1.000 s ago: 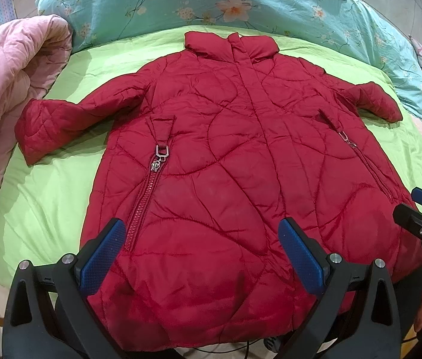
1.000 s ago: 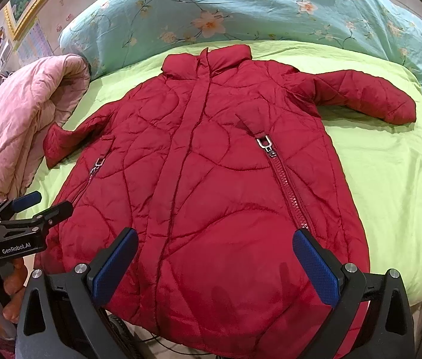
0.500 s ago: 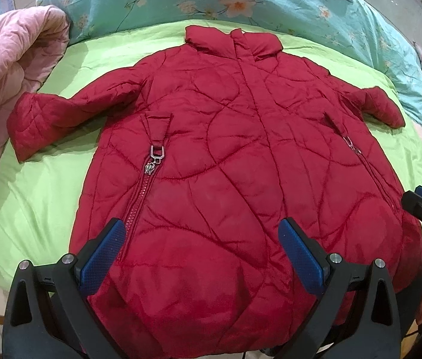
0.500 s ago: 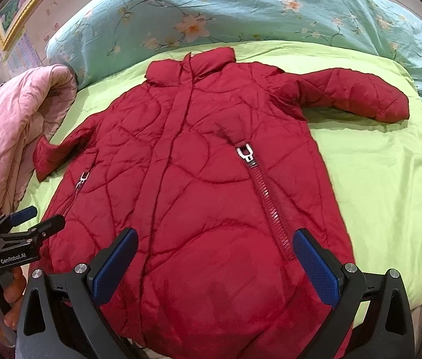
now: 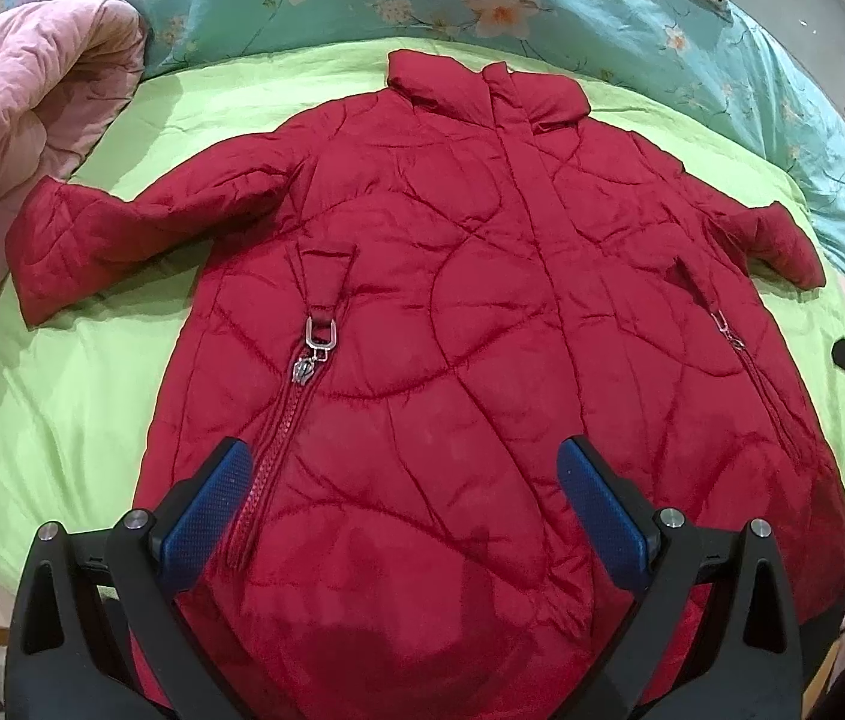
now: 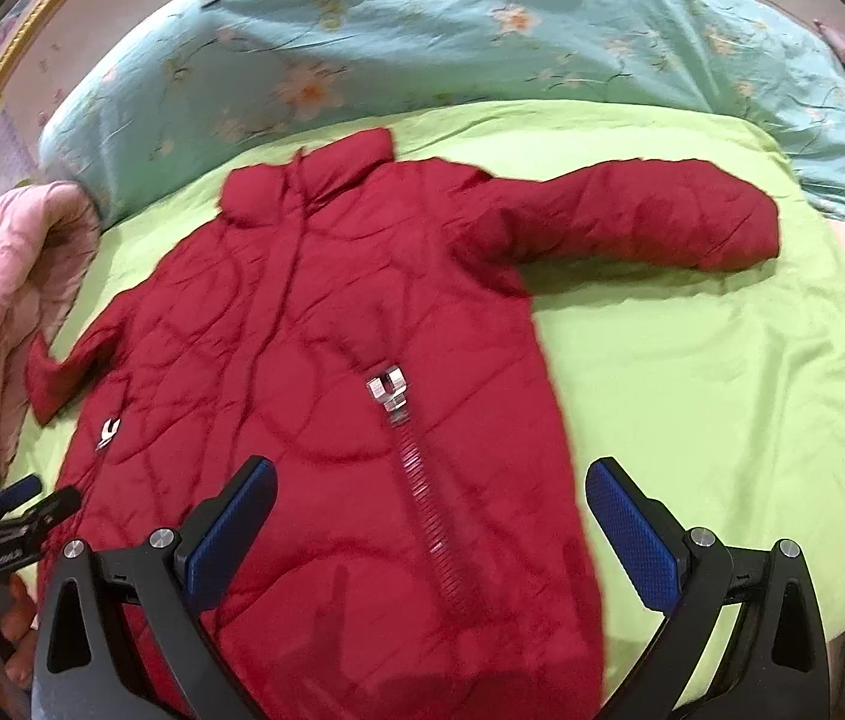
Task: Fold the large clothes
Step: 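Reach the right tool to the nearest coat sleeve and grasp its cuff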
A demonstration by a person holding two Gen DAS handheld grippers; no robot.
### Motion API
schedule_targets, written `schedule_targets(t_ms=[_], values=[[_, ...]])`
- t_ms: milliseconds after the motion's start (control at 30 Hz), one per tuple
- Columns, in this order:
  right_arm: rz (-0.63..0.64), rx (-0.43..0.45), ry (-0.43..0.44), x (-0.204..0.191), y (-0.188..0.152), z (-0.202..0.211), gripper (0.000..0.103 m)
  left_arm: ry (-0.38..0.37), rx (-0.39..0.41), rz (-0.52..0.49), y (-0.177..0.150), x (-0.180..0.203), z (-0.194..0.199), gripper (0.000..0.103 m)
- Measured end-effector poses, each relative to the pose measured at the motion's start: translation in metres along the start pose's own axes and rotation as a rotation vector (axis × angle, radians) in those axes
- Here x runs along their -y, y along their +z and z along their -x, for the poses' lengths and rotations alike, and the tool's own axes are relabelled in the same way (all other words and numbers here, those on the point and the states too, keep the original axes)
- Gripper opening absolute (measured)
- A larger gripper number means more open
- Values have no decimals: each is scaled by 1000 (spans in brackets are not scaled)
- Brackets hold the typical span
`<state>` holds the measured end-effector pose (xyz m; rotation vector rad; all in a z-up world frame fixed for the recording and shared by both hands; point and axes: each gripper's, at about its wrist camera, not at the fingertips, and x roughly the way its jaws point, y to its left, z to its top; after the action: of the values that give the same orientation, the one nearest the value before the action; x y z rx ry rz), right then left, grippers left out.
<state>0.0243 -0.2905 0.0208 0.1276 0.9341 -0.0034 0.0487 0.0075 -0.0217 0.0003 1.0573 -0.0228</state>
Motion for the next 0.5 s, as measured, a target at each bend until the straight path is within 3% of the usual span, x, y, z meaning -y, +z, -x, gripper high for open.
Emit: schedule_targets(t_ms=[267,500], values=[[-48,-11,-51,41,42,-21,103,-17,-23,10,7,1,-12,102],[-151,4,-92,96,89,-41,103,22,-46,5,10,-3,-27,102]])
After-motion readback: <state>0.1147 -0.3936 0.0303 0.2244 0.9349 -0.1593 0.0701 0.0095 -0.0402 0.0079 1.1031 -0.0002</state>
